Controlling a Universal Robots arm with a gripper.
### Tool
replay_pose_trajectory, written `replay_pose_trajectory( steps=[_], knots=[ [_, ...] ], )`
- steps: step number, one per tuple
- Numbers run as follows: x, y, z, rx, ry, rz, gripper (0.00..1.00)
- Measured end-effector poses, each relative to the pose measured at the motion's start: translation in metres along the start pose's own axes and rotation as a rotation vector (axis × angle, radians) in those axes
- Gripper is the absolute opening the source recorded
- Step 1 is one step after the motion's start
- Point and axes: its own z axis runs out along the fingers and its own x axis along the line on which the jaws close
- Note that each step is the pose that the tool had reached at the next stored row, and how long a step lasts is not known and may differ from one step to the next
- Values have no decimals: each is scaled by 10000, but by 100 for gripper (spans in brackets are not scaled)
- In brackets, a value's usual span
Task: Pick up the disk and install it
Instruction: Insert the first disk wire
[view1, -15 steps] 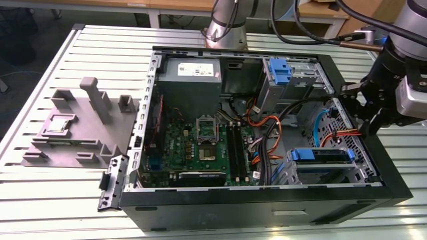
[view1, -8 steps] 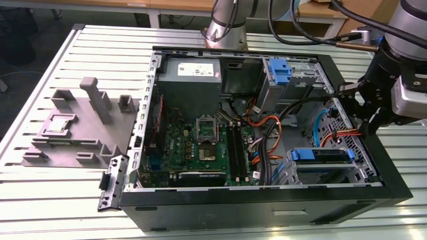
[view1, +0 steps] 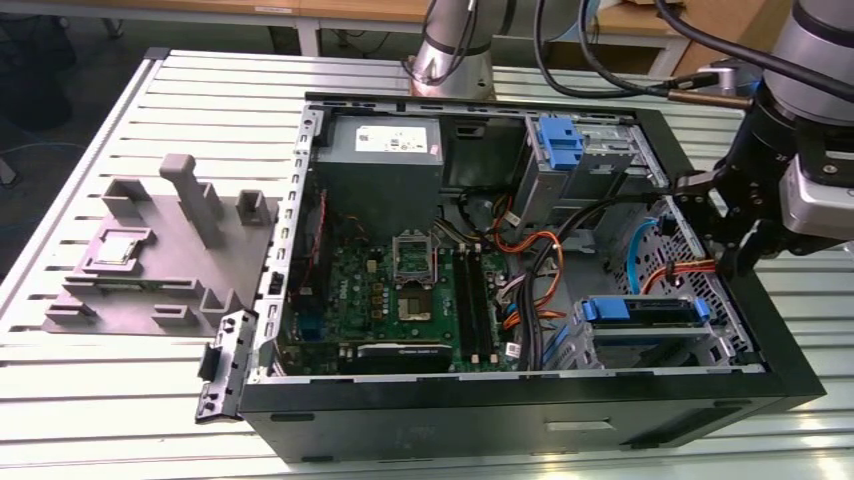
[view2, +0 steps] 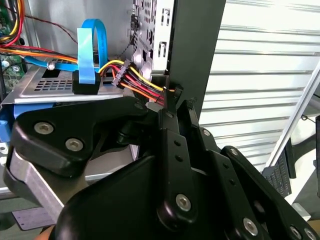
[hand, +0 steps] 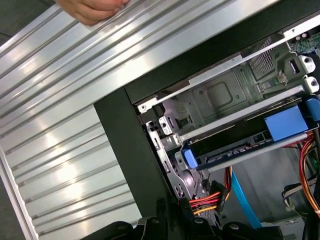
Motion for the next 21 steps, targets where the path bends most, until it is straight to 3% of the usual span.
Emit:
replay_pose_trajectory(
  steps=[5, 6, 7, 12, 18, 21],
  knots=[
    [-1, 0, 5, 0, 1, 0, 23],
    [-1, 0, 5, 0, 0, 0, 16],
    [-1, 0, 2, 1, -1, 1, 16],
    [9, -2, -57, 4, -1, 3, 16],
    [-93, 48, -91, 5, 8, 1, 16],
    [-106, 53, -94, -19, 20, 105, 16]
  ],
)
